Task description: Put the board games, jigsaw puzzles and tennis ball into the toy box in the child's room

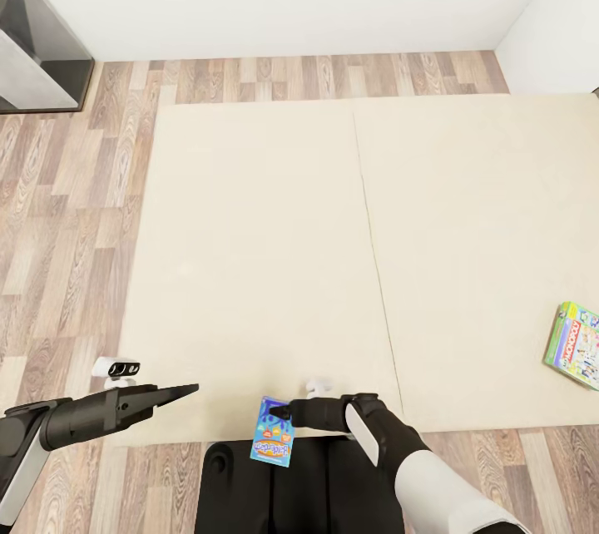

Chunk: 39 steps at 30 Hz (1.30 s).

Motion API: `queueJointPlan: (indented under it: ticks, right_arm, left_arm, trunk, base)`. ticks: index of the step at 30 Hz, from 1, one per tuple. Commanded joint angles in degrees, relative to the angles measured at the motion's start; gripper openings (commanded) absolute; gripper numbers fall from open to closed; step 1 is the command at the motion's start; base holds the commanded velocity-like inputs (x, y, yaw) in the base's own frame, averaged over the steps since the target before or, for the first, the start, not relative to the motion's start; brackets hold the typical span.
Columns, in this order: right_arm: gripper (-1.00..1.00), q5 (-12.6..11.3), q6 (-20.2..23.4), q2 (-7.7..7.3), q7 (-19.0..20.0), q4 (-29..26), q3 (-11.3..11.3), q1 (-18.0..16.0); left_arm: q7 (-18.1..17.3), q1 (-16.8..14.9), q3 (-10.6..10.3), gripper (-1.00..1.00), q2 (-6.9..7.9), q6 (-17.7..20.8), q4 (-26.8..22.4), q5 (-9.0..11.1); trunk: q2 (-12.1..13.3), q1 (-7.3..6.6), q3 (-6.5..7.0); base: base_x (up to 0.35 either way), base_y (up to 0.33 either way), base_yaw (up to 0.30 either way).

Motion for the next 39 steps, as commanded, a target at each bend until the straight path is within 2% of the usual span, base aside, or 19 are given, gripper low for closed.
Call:
queueJointPlan:
  ticks: [1, 39]
  right_arm:
    - [1.00, -0.1, 0.1, 0.00, -0.3, -0.1, -0.1, 0.0]
    - [1.00, -0.5, -0.1, 0.00, 0.6, -0.2, 0.0, 0.0]
  left_arm:
    - [-0.2, 0.0, 0.0, 1.00, 0.02, 0.6, 0.0, 0.0]
    - [-0.2, 0.0, 0.0, 1.00, 0.08, 0.6, 0.0, 0.0]
  trunk:
    - [-0.1, 0.04, -0.06]
    - [-0.1, 0.04, -0.06]
  base:
    - [0.000, 0.000, 0.000]
    - [0.000, 0.000, 0.000]
